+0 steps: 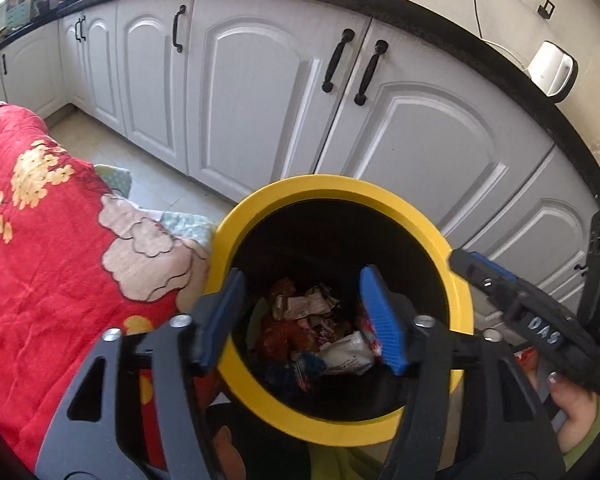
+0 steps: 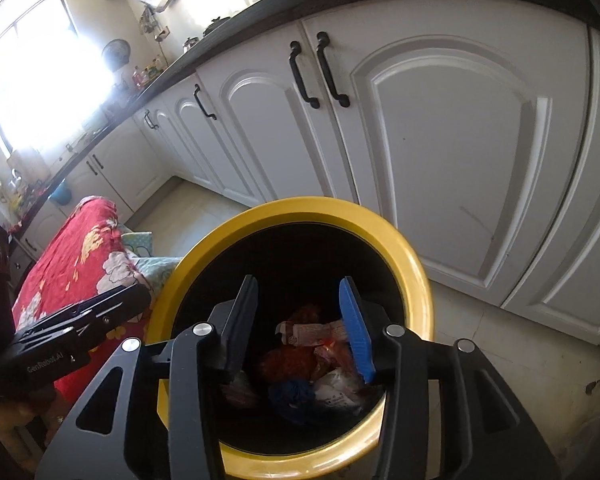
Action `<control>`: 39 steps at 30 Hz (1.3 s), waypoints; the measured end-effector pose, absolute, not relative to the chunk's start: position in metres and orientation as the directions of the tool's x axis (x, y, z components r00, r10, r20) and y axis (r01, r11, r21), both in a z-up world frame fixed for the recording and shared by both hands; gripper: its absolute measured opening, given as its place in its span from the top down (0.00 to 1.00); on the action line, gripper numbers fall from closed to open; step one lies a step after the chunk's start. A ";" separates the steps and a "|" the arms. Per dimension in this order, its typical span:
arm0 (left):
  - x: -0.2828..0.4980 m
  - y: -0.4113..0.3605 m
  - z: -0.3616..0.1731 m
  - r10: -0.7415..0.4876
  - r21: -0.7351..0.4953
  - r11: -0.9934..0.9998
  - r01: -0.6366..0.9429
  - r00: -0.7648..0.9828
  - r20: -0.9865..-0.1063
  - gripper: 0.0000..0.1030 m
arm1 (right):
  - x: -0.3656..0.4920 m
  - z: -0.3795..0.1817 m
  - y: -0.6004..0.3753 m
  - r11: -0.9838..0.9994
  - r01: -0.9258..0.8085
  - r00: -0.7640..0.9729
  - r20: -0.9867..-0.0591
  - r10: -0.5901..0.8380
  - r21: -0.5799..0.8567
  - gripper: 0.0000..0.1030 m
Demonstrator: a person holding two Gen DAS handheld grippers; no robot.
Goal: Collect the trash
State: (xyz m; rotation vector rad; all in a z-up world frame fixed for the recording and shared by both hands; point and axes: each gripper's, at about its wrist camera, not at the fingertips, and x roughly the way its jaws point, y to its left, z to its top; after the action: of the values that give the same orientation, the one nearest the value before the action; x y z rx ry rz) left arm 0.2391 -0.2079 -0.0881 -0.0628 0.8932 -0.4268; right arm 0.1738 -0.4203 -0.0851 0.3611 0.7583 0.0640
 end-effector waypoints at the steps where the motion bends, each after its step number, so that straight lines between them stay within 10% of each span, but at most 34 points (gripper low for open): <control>1: 0.237 -0.205 -0.087 -0.383 -0.226 0.916 0.333 0.551 -0.742 0.40 | 0.171 -0.083 -0.421 0.936 0.074 0.732 -0.656 0.183 0.344 0.50; 12: 0.182 -0.171 -0.041 -0.346 -0.139 0.929 0.344 0.665 -0.662 0.11 | 0.101 -0.040 -0.399 0.971 0.023 0.821 -0.558 0.117 0.237 0.07; 39: 0.027 -0.084 -0.010 -0.190 -0.057 0.981 0.184 0.880 -0.434 0.11 | -0.027 0.003 -0.303 0.997 -0.050 0.982 -0.177 0.060 0.062 0.06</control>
State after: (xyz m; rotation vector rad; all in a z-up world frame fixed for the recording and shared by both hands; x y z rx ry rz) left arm 0.0273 -0.0836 -0.0097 -0.0142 0.4538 -0.1952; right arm -0.0272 -0.3033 0.0029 0.0575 0.1801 0.0557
